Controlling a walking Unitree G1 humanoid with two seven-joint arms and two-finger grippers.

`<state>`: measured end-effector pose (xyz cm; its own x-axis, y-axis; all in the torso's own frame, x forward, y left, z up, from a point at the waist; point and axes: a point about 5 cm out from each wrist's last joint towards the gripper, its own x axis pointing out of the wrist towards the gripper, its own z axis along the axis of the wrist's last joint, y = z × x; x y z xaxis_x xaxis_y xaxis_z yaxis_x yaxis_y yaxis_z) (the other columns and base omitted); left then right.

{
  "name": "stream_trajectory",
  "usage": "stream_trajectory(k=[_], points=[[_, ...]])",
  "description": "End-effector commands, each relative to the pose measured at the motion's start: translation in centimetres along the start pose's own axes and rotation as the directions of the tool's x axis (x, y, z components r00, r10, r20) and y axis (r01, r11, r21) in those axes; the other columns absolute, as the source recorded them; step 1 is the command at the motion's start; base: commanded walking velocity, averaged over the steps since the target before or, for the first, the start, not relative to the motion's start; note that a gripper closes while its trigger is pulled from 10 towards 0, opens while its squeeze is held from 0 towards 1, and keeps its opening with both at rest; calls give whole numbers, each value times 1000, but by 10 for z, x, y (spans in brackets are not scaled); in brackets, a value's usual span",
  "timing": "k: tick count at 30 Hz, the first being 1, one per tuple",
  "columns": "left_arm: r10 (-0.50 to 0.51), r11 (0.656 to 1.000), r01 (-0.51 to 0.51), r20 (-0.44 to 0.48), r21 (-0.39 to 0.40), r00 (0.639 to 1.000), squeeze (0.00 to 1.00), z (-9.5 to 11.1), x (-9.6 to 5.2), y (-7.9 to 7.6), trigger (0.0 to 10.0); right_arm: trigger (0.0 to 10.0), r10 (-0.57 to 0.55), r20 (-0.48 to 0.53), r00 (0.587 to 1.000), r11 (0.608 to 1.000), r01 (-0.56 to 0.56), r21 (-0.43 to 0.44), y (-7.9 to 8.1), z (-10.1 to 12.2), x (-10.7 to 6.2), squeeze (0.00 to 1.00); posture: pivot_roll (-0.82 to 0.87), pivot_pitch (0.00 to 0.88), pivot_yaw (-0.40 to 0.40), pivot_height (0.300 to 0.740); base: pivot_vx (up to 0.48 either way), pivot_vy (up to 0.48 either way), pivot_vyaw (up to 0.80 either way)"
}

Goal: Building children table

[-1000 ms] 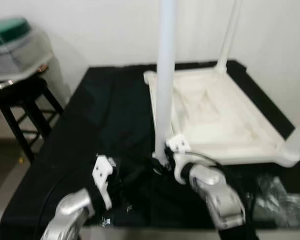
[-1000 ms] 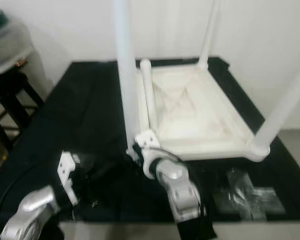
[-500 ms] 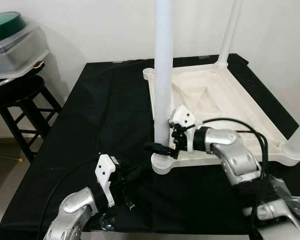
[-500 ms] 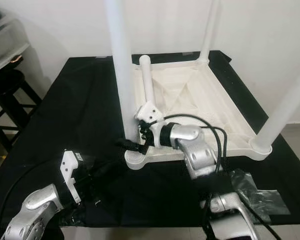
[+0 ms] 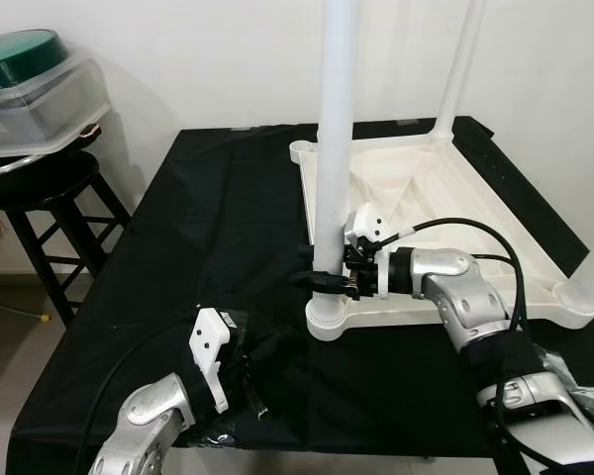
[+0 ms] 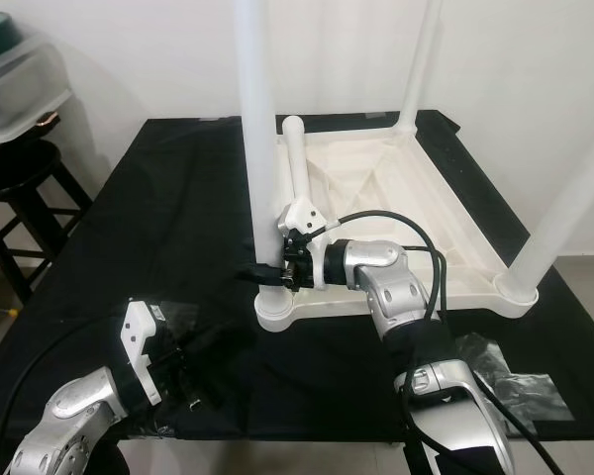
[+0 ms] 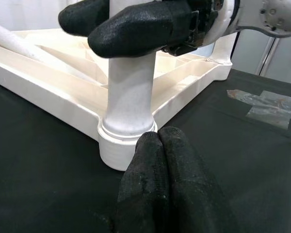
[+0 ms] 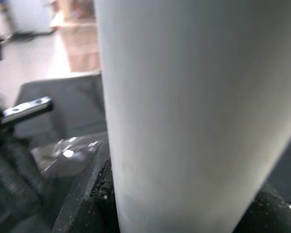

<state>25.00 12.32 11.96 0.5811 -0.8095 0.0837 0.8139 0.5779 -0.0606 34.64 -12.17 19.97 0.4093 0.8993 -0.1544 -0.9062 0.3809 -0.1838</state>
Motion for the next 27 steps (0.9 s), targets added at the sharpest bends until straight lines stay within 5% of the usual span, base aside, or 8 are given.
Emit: stream_trajectory(k=[1, 5, 15, 16, 18, 19, 23, 27], points=[[0, 1000, 0, -3, -4, 1000, 0, -1, -1, -1, 10000, 0, -152, -30, 988, 988, 152, 6, 3, -9, 2, 0, -6, 118, 26, 740, 0, 0, 0], [4, 1000, -4, 1, -6, 1000, 0, 0, -3, 2, 10000, 0, -694, -83, 715, 689, 693, 215, 33, -51, 8, 0, -35, 130, 43, 740, 0, 0, 0], [-11, 1000, 11, -10, -10, 1000, 0, -1, -1, 5, 10000, 0, -630, -97, 770, 751, 636, 176, 49, -55, 26, 0, -16, 118, 48, 740, 0, 0, 0], [1, 1000, -1, -7, -7, 1000, 0, 0, -1, 6, 10000, 10000, -609, -79, 790, 766, 611, 200, 48, -50, 27, 0, -27, 112, 55, 740, 0, 0, 0], [11, 1000, -11, -4, -5, 1000, 0, 0, -2, 6, 10000, 10000, -593, -63, 803, 777, 591, 216, 48, -46, 28, 0, -25, 112, 54, 740, 0, 0, 0], [15, 1000, -15, -4, -2, 1000, 0, 0, -2, 6, 10000, 10000, -576, -32, 817, 788, 565, 242, 50, -39, 29, 1000, -23, 108, 53, 740, 0, 0, 0], [15, 1000, -15, -4, -1, 1000, 0, -1, -2, 6, 10000, 10000, -487, 46, 872, 842, 455, 289, 51, -21, 32, 1000, -23, 108, 53, 740, 0, 0, 0], [8, 1000, -8, -5, -3, 1000, 0, -1, -1, 6, 10000, 10000, -294, 137, 946, 946, 268, 180, 52, 1, 29, 0, -26, 103, 54, 740, 0, 0, 0]])
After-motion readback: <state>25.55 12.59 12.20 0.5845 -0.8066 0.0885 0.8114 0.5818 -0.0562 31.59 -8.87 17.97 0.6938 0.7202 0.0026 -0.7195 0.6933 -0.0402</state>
